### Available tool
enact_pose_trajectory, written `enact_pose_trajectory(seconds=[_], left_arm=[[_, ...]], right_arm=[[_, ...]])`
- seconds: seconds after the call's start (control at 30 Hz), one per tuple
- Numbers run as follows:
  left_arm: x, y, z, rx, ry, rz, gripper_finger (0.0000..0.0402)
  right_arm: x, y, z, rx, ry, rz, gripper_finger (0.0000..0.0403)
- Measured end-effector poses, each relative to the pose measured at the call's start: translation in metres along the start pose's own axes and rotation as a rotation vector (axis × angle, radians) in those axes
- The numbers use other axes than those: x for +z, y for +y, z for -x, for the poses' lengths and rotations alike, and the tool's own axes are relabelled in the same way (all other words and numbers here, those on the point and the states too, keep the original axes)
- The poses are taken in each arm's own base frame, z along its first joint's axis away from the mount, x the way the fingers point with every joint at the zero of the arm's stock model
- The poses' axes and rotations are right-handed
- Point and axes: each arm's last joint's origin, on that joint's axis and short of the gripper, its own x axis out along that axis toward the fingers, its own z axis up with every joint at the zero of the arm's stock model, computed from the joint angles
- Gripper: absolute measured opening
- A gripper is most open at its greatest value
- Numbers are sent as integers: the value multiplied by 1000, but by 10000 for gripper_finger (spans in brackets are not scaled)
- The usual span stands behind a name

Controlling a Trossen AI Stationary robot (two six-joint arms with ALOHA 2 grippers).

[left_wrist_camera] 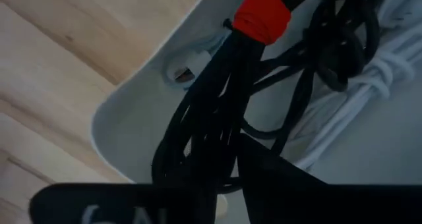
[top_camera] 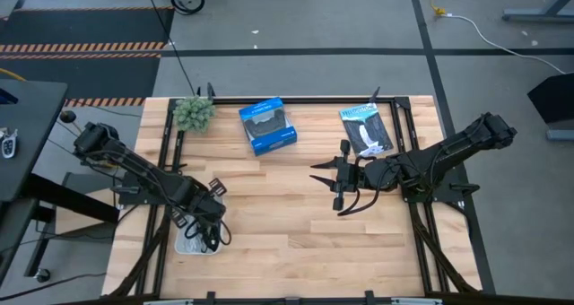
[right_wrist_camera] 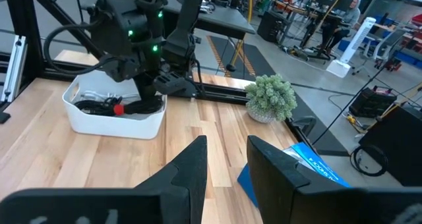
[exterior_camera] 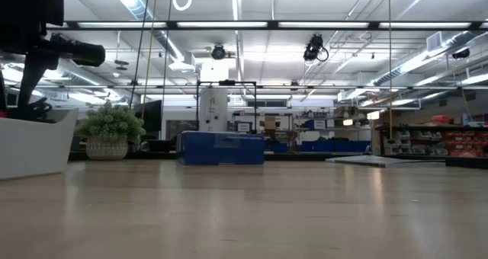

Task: Pick and place USB-C Cables
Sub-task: Put the black charger cable into the white bin

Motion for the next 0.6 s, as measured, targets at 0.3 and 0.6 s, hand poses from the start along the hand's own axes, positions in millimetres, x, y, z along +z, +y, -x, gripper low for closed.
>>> enact_pose_trajectory(seconds=[0.3,0.6], left_arm=[[1,-3,2,-117,-32,25,81],[15,8,32,-21,-123,32,54]], right_arm=[[0,0,0,-1,-1,1,114],[0,0,0,-2,-2,-2,114]])
